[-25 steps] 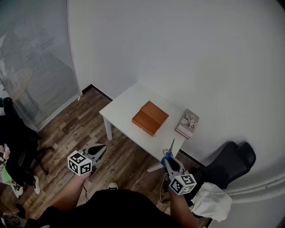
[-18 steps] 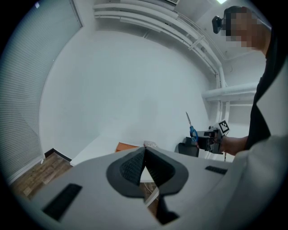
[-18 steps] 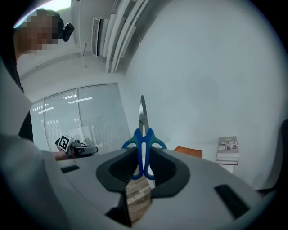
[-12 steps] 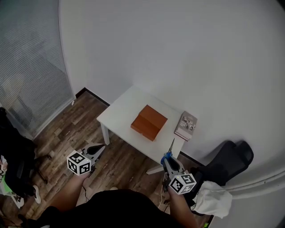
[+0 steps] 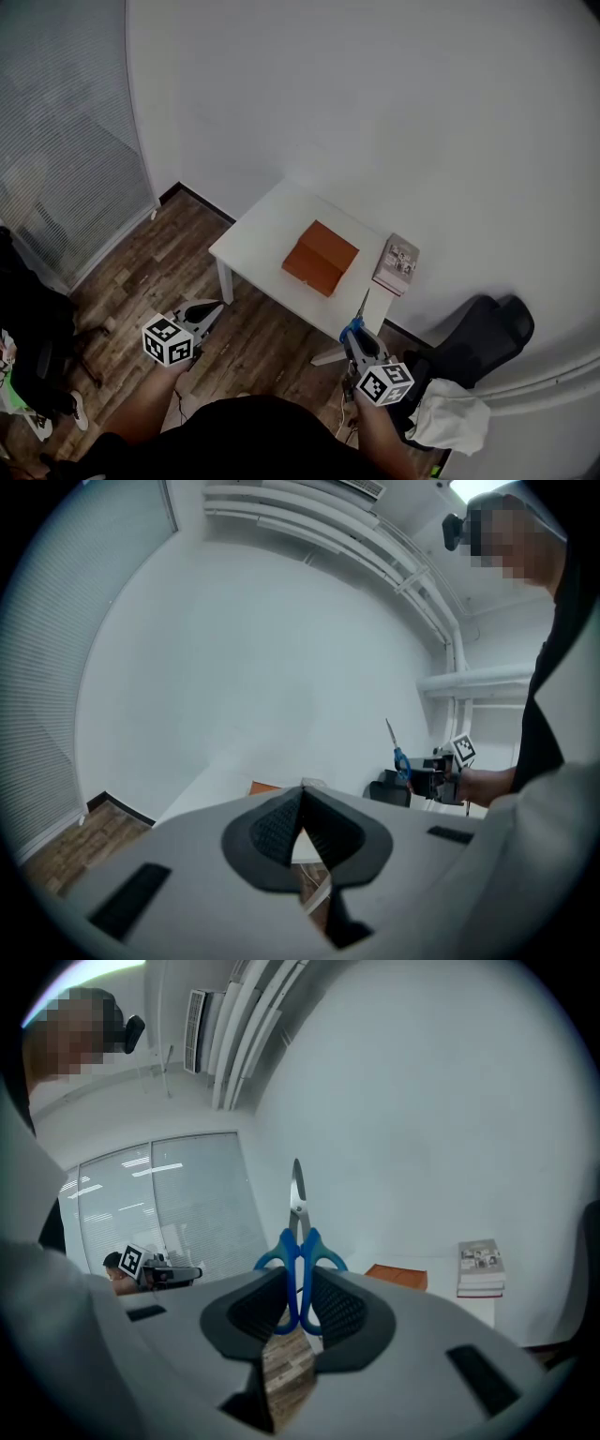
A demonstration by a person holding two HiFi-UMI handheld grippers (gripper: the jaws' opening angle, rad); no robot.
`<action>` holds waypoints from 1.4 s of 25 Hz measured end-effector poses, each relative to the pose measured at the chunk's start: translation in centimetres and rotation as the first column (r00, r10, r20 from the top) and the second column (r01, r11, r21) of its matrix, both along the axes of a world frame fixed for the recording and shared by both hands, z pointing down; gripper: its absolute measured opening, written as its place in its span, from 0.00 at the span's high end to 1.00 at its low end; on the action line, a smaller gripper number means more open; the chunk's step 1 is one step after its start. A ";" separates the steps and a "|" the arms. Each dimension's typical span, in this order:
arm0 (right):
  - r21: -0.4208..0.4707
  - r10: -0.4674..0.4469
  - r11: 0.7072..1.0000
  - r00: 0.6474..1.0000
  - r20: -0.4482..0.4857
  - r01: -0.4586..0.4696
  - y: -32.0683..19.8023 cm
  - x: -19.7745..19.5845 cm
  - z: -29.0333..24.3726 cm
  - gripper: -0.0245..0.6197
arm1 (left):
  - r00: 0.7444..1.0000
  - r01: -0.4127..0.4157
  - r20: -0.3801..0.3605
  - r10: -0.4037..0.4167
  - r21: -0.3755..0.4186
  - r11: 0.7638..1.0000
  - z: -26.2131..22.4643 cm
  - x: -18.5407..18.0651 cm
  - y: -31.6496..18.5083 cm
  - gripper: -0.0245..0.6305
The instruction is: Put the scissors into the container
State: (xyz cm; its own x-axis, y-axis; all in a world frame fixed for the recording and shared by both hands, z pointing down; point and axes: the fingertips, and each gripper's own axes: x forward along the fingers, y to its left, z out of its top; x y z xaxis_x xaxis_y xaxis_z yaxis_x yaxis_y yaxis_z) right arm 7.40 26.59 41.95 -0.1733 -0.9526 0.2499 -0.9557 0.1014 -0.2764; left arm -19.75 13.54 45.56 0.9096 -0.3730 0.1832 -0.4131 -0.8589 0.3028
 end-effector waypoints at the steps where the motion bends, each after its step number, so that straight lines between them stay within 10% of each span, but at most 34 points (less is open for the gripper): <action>1: -0.002 -0.001 1.000 1.000 0.000 0.001 0.0 -0.1 0.1 0.83 | 1.000 0.006 -0.002 -0.006 -0.002 1.000 0.0 -0.2 -0.1 0.95; 35: -0.046 -0.017 0.999 0.999 0.041 0.019 -6.6 3.2 3.2 0.83 | 0.997 0.059 0.044 -0.057 -0.028 0.998 1.6 0.5 -5.0 0.95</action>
State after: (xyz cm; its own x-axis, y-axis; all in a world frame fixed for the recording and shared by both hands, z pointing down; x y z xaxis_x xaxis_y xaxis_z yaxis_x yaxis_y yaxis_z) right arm 10.57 19.98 45.20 -0.2014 -0.9368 0.2862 -0.9418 0.1050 -0.3193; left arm -19.27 8.52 47.14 0.8776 -0.4188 0.2335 -0.4752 -0.8243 0.3078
